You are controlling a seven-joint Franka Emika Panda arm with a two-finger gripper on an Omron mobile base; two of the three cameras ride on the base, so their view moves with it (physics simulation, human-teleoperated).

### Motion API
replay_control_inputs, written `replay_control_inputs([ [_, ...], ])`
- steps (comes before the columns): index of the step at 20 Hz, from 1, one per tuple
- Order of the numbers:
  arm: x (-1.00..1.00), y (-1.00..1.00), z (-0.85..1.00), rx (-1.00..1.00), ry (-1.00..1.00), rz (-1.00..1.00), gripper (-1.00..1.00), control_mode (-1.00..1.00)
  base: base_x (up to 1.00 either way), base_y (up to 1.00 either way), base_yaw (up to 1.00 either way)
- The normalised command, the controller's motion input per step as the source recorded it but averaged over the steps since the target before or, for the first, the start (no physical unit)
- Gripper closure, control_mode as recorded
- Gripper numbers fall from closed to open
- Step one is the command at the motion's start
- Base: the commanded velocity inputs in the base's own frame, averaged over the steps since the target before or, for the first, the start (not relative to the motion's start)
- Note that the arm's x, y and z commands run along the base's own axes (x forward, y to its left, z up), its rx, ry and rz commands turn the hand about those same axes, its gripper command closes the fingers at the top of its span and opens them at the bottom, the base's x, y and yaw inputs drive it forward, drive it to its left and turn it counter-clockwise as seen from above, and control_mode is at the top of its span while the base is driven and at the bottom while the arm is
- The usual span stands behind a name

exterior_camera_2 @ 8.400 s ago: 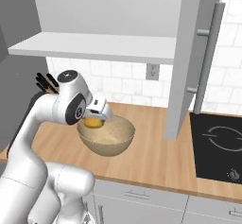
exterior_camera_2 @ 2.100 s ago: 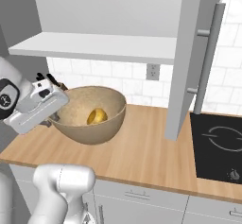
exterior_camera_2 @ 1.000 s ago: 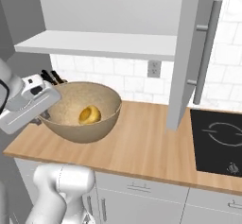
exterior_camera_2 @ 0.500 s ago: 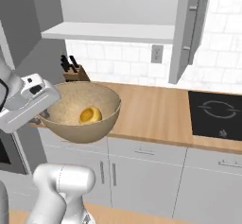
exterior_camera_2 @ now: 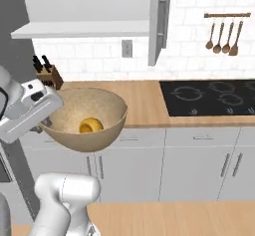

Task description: Open the cabinet, pick up the bread from the cabinet and place it in the basket. Then move the basket to the dining counter.

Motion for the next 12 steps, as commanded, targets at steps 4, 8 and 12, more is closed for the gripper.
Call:
replay_control_inputs([
  [4,0.0,0.0,0.0,0.0,0.0,0.0,1.0,1.0,-0.07,0.0,-0.59],
  [8,0.0,0.0,0.0,0.0,0.0,0.0,1.0,1.0,-0.13,0.0,-0.62],
  [12,0.0,0.0,0.0,0.0,0.0,0.0,1.0,1.0,-0.08,0.0,-0.64],
])
